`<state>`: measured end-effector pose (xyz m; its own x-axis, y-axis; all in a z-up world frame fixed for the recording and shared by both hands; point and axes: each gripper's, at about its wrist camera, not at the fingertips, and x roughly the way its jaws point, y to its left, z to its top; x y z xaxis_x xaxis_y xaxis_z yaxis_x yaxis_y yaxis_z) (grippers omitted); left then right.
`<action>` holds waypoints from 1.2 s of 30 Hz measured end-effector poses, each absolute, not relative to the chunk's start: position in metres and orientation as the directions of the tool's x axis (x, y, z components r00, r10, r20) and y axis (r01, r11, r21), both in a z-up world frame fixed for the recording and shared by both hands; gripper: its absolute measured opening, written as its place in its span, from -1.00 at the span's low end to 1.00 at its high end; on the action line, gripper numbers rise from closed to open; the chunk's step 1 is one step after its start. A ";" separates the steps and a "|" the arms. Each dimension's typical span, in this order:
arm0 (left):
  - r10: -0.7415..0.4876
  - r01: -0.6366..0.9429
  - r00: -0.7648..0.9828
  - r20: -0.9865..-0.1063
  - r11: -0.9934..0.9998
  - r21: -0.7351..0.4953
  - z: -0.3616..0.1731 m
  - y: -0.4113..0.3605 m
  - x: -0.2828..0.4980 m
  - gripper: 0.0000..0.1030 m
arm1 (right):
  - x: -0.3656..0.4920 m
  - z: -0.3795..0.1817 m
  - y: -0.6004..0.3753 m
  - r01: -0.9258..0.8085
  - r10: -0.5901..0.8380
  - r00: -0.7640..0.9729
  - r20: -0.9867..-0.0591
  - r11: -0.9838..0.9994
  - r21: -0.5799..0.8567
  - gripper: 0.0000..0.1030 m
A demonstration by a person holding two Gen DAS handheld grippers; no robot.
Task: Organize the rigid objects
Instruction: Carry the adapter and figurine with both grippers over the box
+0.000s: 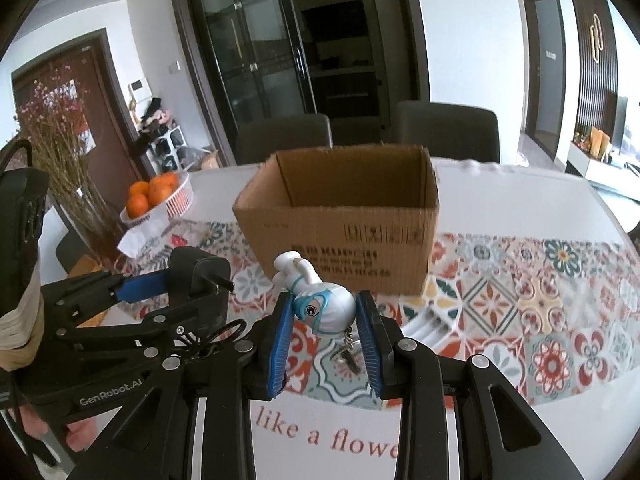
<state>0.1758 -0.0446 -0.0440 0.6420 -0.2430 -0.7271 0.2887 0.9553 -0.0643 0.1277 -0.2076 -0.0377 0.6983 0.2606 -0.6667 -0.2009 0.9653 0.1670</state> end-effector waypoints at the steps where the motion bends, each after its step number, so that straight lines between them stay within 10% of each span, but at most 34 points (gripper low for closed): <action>1: -0.243 0.287 0.645 -0.724 0.956 -0.065 -0.042 -0.044 0.177 -0.06 | 0.130 -0.035 -0.207 -0.200 0.258 0.703 -0.663 0.966 0.164 -0.36; 36: -0.224 0.262 0.728 -0.648 0.964 -0.039 0.025 -0.049 0.272 -0.06 | 0.224 0.029 -0.212 -0.185 0.243 0.779 -0.578 0.970 0.159 -0.36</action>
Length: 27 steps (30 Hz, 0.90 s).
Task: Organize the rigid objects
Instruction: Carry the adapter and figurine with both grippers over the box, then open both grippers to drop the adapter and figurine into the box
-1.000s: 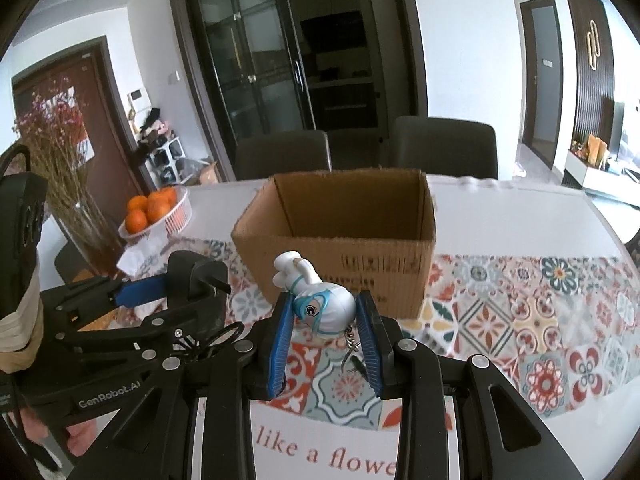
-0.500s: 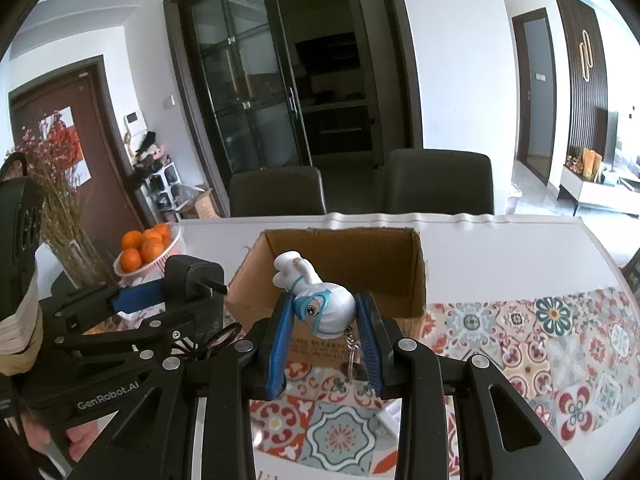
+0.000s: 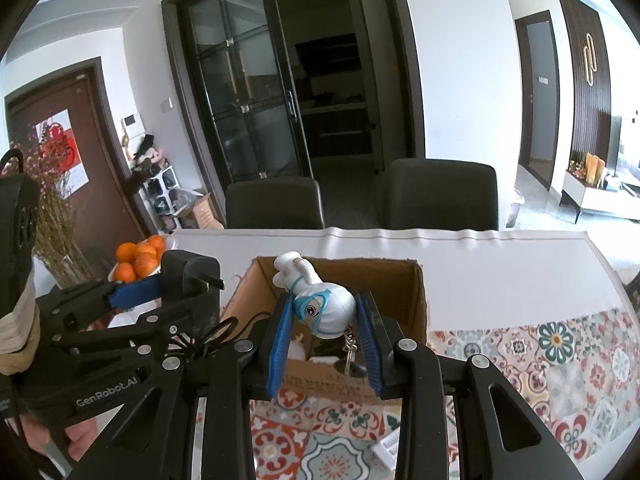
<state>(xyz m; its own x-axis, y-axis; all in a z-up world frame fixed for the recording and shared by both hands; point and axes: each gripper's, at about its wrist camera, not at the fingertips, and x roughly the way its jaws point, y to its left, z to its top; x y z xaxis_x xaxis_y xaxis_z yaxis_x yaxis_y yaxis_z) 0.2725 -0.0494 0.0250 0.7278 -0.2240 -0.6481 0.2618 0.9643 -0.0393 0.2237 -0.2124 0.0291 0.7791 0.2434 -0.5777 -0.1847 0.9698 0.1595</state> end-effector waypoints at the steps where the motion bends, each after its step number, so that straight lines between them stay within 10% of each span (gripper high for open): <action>1: -0.225 0.261 0.727 -0.649 0.964 -0.041 0.025 -0.049 0.276 -0.06 | 0.226 0.030 -0.213 -0.186 0.243 0.780 -0.577 0.970 0.158 -0.36; 27: -0.173 0.245 0.660 -0.731 0.970 -0.008 -0.002 -0.065 0.353 -0.06 | 0.308 0.002 -0.224 -0.156 0.218 0.676 -0.704 0.976 0.153 -0.36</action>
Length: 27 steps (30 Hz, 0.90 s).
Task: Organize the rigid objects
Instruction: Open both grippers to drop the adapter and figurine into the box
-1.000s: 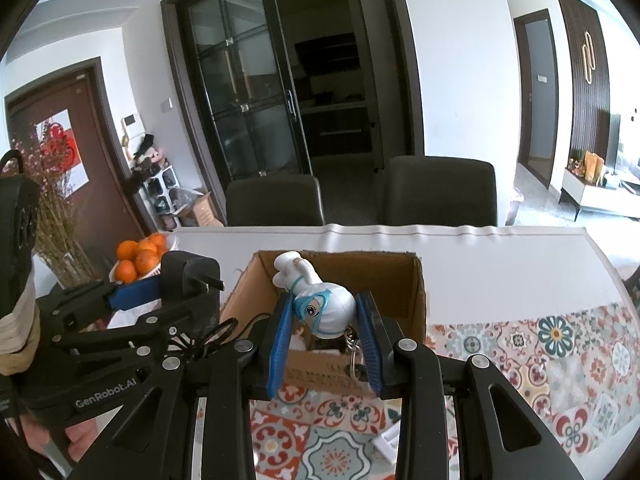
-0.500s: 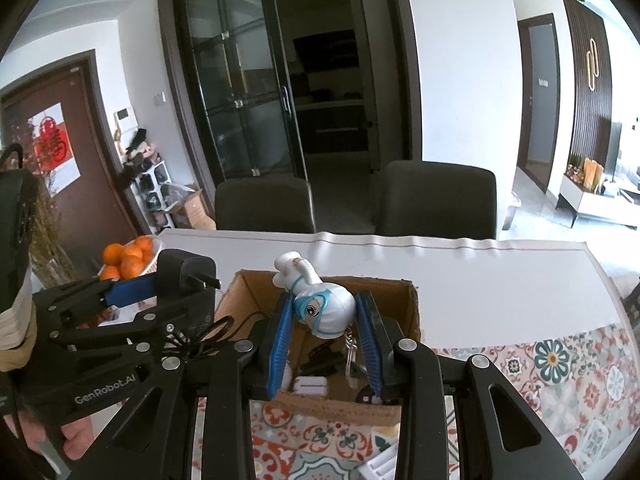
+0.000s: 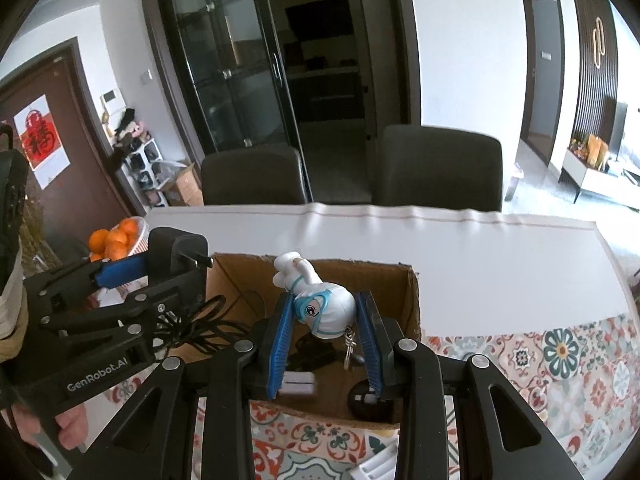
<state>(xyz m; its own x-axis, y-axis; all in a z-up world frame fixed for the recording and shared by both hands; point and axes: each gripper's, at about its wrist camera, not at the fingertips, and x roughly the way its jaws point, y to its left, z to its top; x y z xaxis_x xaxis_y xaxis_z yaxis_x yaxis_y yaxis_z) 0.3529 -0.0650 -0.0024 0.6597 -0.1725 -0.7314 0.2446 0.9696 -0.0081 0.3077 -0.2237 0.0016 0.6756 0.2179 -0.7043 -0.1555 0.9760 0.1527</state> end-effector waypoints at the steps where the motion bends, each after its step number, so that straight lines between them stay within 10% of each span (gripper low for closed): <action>1: -0.172 0.244 0.653 -0.738 0.970 -0.009 -0.005 -0.065 0.356 -0.06 | 0.311 0.000 -0.222 -0.155 0.217 0.669 -0.710 0.976 0.152 -0.36; 27: -0.127 0.238 0.574 -0.809 0.971 0.017 -0.053 -0.072 0.360 0.07 | 0.313 -0.053 -0.232 -0.130 0.196 0.579 -0.792 0.980 0.148 -0.26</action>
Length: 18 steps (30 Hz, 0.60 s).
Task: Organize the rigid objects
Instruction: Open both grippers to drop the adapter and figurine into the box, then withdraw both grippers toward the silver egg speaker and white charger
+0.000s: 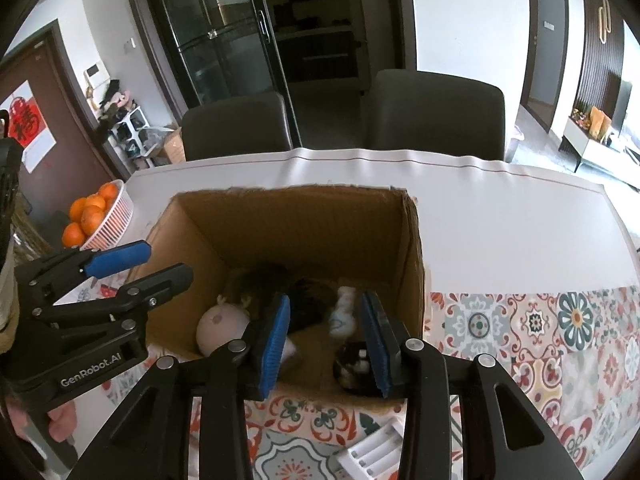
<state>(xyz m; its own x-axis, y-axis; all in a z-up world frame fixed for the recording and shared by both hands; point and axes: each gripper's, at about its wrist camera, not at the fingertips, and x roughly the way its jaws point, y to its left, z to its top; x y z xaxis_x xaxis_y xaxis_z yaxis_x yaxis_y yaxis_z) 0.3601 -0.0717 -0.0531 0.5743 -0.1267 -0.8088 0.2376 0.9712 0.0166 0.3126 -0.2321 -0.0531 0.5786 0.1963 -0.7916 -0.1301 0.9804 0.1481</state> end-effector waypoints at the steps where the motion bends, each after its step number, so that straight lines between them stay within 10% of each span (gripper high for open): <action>1: -0.125 0.237 0.580 -0.805 0.971 0.020 -0.052 -0.072 0.356 0.09 | 0.311 -0.052 -0.232 -0.127 0.194 0.584 -0.788 0.981 0.148 -0.25; 18: -0.126 0.224 0.663 -0.738 0.974 0.034 -0.039 -0.048 0.291 0.19 | 0.250 -0.031 -0.221 -0.096 0.137 0.692 -0.709 0.991 0.098 0.10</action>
<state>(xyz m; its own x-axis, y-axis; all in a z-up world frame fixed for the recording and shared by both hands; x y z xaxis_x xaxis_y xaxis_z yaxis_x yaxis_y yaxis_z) 0.2908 -0.0475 -0.0386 0.6628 -0.1262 -0.7381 0.2237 0.9740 0.0344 0.2501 -0.2206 -0.0312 0.6920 0.1366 -0.7088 -0.0957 0.9906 0.0975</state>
